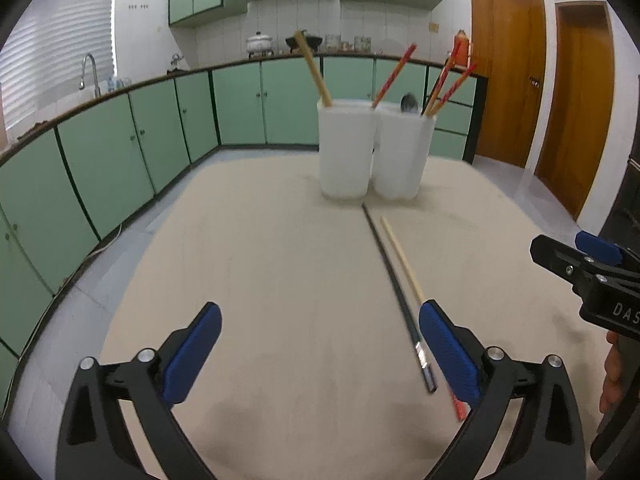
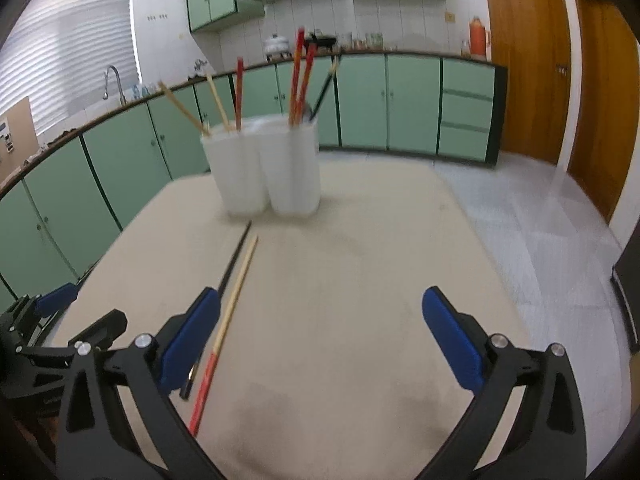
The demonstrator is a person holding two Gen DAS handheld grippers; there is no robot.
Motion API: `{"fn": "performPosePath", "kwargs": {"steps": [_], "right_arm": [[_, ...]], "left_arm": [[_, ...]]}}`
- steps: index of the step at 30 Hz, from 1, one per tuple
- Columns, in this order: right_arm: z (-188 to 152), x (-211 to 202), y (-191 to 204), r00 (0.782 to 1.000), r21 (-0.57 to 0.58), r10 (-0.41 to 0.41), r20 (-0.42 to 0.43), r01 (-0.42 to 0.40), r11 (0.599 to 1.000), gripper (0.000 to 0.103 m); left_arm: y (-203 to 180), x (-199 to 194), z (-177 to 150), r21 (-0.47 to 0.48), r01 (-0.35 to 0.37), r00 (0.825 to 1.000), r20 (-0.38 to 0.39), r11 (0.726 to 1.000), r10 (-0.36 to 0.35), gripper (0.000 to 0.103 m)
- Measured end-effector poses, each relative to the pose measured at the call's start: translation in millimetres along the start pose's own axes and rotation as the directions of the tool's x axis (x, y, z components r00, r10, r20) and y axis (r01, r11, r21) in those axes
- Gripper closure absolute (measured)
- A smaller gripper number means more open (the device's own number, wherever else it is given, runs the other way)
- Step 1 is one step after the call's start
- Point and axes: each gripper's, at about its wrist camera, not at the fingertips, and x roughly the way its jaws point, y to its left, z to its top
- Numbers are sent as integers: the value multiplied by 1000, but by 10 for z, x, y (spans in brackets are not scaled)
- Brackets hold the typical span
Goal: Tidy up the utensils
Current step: 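Move both open tools back over the last black and red chopsticks, then grasp the red-patterned chopstick with the right tool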
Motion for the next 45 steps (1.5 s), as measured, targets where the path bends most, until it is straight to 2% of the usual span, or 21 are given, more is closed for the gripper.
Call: {"fn": "performPosePath", "kwargs": {"steps": [6,16,17,19,24,29,31,35,37,41,45], "right_arm": [[-170,44,76,999,-22,7,-44,-8,1000,5],[-417,2,343,997,-62,36,-75,-40,997,7],[-444,-8,381,997,-72,35,-73,-41,997,9],[-463,-2,420,996,-83,35,-76,-41,996,26],[-526,14,474,996,-47,36,-84,-40,998,34],[-581,21,621,996,-64,39,-85,-44,997,44],[-607,42,683,995,-79,33,-96,-41,996,52],[-636,69,761,994,-106,26,-109,-37,994,59],[-641,72,769,993,-112,23,-111,-36,993,69],[-643,79,785,993,-127,28,-111,-42,991,73],[-640,82,791,993,-131,22,-115,-37,991,73]], "left_arm": [[62,85,-154,4,-13,999,-52,1000,13,6],[125,97,-331,3,-18,997,-72,1000,18,6],[135,93,-328,1,-19,997,-72,1000,19,6],[160,89,-345,-2,-21,997,-70,1000,21,6],[225,70,-367,-4,-30,998,-61,1000,29,6],[277,70,-397,-8,-34,998,-55,999,34,6],[312,75,-401,-13,-38,998,-54,999,37,6],[368,86,-387,-31,-45,998,-51,998,44,6],[378,92,-373,-39,-45,998,-49,998,43,6],[369,109,-371,-45,-43,998,-46,998,41,6],[349,98,-369,-46,-42,998,-46,998,40,6]]}}
